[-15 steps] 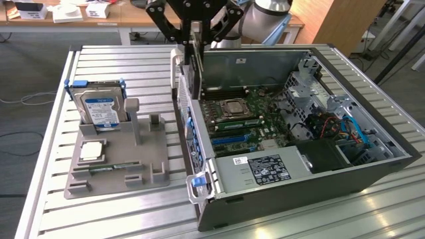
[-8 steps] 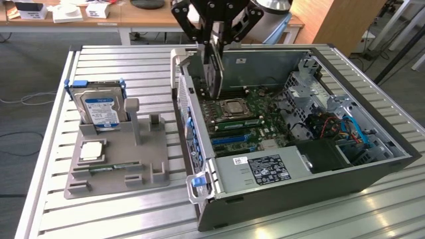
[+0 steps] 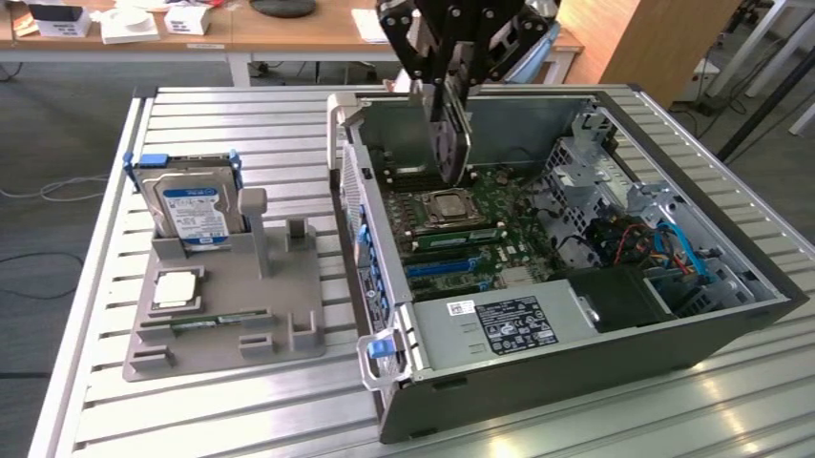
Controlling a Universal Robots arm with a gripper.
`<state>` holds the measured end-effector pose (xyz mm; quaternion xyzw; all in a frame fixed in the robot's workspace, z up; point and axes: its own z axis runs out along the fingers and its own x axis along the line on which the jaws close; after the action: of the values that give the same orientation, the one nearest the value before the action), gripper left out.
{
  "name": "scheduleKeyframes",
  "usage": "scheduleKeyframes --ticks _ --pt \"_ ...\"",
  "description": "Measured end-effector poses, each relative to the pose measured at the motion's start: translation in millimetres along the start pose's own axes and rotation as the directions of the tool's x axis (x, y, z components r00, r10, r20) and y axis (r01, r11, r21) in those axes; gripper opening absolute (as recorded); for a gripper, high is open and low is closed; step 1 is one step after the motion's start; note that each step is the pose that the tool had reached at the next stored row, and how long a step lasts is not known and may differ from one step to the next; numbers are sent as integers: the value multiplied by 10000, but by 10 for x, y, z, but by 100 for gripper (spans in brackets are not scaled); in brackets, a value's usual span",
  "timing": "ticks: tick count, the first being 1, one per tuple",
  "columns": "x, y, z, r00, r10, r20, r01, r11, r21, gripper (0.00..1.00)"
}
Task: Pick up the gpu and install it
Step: 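Pick up the gpu and move the gpu toward the slot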
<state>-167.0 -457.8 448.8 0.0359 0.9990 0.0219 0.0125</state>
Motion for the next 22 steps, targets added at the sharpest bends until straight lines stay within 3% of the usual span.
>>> scheduleKeyframes --ticks 16,22 --pt "-687 49 18 10000 0 0 0 10000 0 27" --pt "-888 63 24 10000 0 1 0 10000 -1 27"
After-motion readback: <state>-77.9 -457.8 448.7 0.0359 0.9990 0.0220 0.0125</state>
